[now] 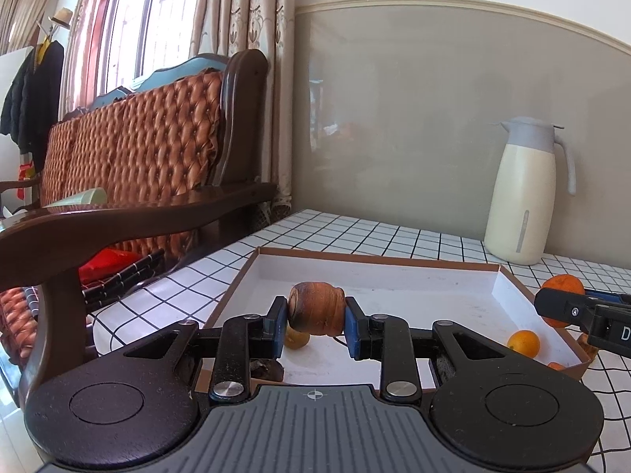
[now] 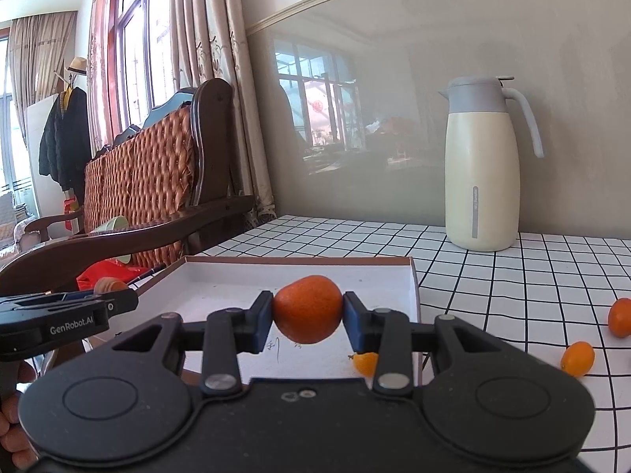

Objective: Organize fruits
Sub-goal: 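Open the left tool over the box while the right tool releases the orange into it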

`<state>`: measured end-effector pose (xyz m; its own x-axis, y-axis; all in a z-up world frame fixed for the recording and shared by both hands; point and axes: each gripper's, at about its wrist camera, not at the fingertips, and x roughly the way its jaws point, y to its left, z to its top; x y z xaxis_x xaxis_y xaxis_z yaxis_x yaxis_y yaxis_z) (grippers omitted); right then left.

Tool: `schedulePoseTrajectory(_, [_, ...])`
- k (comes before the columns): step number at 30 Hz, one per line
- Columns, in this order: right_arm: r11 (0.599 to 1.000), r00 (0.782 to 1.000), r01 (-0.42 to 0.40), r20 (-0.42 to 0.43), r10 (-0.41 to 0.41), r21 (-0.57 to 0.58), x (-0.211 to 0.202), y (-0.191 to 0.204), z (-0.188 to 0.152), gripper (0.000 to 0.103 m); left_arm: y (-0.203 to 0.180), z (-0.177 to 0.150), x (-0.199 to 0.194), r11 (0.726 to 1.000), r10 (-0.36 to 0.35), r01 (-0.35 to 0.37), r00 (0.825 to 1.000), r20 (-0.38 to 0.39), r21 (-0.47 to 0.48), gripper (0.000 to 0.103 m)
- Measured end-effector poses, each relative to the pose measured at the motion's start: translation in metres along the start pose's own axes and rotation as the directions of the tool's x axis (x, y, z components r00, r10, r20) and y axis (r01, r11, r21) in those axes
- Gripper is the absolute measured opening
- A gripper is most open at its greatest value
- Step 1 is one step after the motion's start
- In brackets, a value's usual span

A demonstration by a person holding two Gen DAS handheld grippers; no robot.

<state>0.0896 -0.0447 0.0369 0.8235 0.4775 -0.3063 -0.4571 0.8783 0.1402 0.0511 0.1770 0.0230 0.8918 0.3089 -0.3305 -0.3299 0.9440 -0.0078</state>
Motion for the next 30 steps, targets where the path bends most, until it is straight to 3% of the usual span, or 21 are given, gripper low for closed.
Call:
schedulePoseTrajectory(18, [0.996, 0.993, 0.068, -0.096, -0.062, 0.057, 0.056, -0.02, 0.003, 0.03, 0.011, 0.004, 0.055, 0.998, 0.057, -0.057, 0.995, -0.077, 0.001, 0.03])
schedulePoseTrajectory(20, [0.996, 0.992, 0.073, -0.105, -0.066, 0.06, 0.059, -0.021, 0.003, 0.033, 0.01, 0.003, 0.059, 0.998, 0.068, -0.067, 0.993, -0.092, 0.01, 0.031])
schedulePoseTrajectory(21, [0.995, 0.992, 0.078, -0.102, -0.072, 0.062, 0.06, -0.021, 0.003, 0.048, 0.01, 0.002, 0.061, 0.998, 0.067, -0.067, 0.993, -0.099, 0.005, 0.031])
schedulePoseTrajectory(22, [0.994, 0.993, 0.086, -0.09, -0.08, 0.07, 0.058, -0.021, 0.004, 0.077, 0.01, 0.003, 0.062, 0.998, 0.063, -0.063, 0.992, -0.112, 0.002, 0.039])
schedulePoseTrajectory(23, [0.993, 0.994, 0.09, -0.064, -0.085, 0.08, 0.054, -0.021, 0.004, 0.085, 0.01, 0.004, 0.062, 0.998, 0.064, -0.065, 0.991, -0.118, 0.001, 0.077])
schedulePoseTrajectory(24, [0.992, 0.995, 0.098, -0.03, -0.096, 0.082, 0.049, -0.019, 0.005, 0.088, 0.009, 0.006, 0.059, 0.996, 0.085, -0.086, 0.991, -0.104, -0.002, 0.098])
schedulePoseTrajectory(26, [0.992, 0.994, 0.112, 0.011, -0.113, 0.064, 0.041, -0.017, 0.01, 0.09, 0.006, 0.011, 0.044, 0.993, 0.115, -0.115, 0.993, -0.015, 0.014, 0.103])
schedulePoseTrajectory(27, [0.991, 0.992, 0.116, 0.031, -0.119, 0.064, 0.036, -0.016, 0.011, 0.098, 0.005, 0.014, 0.039, 0.993, 0.113, -0.114, 0.994, 0.009, 0.032, 0.103])
schedulePoseTrajectory(30, [0.992, 0.991, 0.094, 0.084, -0.102, 0.089, 0.022, -0.02, 0.016, 0.097, 0.006, 0.019, 0.03, 0.99, 0.137, -0.138, 0.99, 0.038, 0.025, 0.103])
